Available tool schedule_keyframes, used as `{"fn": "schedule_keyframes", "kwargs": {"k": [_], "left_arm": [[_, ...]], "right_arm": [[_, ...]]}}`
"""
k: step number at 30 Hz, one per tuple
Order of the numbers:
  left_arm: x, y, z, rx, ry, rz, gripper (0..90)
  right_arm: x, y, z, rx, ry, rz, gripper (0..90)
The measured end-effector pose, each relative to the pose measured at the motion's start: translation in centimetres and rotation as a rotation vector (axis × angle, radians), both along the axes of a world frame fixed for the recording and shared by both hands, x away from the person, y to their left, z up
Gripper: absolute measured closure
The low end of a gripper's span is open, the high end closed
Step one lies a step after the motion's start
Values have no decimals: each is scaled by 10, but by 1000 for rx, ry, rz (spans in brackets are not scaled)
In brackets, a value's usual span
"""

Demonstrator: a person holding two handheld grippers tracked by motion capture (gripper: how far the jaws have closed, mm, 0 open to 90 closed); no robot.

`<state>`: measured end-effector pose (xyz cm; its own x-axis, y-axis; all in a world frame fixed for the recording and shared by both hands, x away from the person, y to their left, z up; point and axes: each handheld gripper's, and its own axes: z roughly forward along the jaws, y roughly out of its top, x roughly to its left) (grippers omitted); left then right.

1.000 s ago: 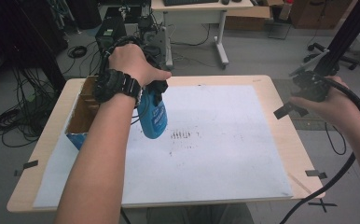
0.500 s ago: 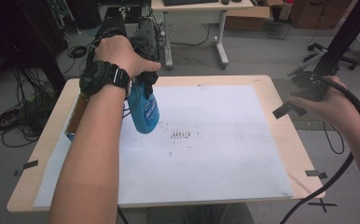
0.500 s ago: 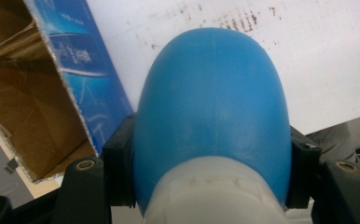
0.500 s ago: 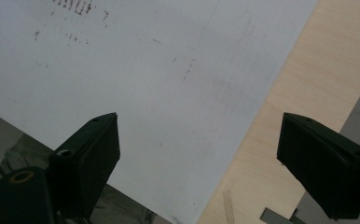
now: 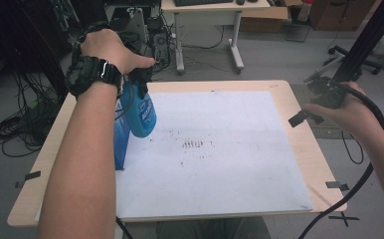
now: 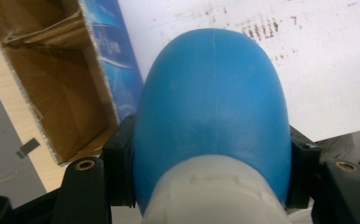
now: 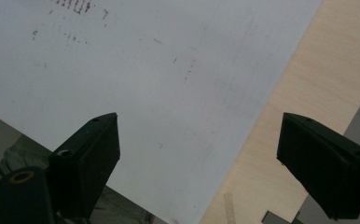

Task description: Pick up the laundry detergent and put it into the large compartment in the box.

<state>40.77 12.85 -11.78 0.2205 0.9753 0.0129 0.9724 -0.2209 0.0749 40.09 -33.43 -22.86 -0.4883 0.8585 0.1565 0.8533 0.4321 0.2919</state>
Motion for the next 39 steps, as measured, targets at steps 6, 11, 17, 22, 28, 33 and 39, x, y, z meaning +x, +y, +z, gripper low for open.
{"fn": "schedule_keyframes", "kwargs": {"k": [6,11,17,22,28,33,39], "left_arm": [[2,11,1,-3,-9,36,376],[4,20,3,6,-25,68,376],[6,29,5,19,-37,86,377],[9,39,5,26,-35,114,377],[10,52,7,49,-60,154,377],[9,63,12,42,-76,188,377],[9,72,13,58,-82,211,377]], "right_arm": [[2,1,-3,1,6,-1,130],[3,1,-4,0,8,0,130],[5,-1,-6,3,13,-8,130],[6,-1,-6,11,15,-10,129],[7,-4,-9,12,22,-19,129],[9,-4,-10,10,24,-22,129],[11,-3,-11,9,27,-20,129]]}}
